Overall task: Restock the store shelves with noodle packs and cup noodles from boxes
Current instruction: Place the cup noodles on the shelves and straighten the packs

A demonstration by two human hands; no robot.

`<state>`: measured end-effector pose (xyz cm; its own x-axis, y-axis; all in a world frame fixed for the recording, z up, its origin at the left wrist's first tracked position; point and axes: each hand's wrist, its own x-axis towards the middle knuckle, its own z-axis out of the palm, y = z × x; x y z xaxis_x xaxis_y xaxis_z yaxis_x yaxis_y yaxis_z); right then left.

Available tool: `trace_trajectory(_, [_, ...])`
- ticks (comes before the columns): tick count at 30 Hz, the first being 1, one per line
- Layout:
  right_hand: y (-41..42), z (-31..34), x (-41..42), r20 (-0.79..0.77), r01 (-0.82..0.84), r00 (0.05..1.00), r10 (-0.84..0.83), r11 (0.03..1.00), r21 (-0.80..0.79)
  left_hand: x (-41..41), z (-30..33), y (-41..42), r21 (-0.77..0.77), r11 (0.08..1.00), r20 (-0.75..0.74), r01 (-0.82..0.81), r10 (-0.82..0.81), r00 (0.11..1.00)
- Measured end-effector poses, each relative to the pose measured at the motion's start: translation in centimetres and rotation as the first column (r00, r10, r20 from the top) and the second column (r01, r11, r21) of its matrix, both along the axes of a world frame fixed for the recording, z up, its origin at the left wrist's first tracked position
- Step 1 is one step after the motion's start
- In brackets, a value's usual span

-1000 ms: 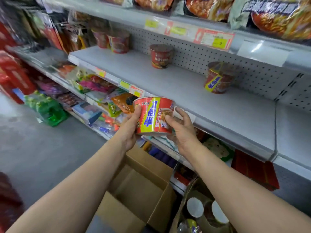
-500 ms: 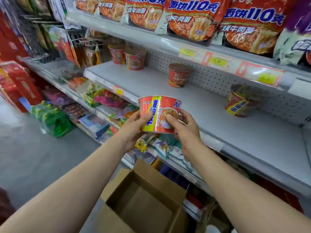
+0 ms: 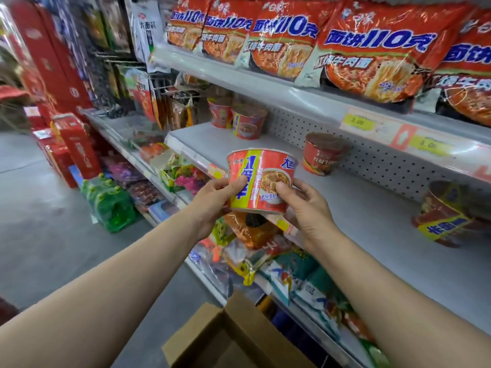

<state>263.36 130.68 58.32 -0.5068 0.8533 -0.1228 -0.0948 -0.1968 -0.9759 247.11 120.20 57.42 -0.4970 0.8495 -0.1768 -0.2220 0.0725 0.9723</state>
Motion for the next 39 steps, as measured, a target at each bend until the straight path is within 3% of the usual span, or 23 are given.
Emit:
trace_trajectory(12, [4.9,-1.3,-14.3,-0.028,-0.032,0.999,0.035,0.994,0.106,-15.1,-0.9,4.7,0.031,0.998,0.004,-0.052,0.052,0.999])
trace_trajectory(17, [6.9,-2.4,-22.5,-0.06,-0.026,0.998,0.029,0.998,0.052,-23.2,-2.5,7.1,0.045,0.996,0.063,-0.072,0.069,0.996])
trace_trajectory(26, [12.8,-3.9,-36.5,-0.029,0.037,0.999,-0.033,0.989,0.145,-38.3,-2.9,13.5,0.043,0.998,-0.021,0.05,-0.049,0.999])
trace_trajectory(39, [17.3,-6.1,-43.5,-0.009,0.078,0.997,-0.078,0.966,0.247,-45.7,-5.5,18.6,0.078,0.993,-0.017,0.092,-0.091,0.996])
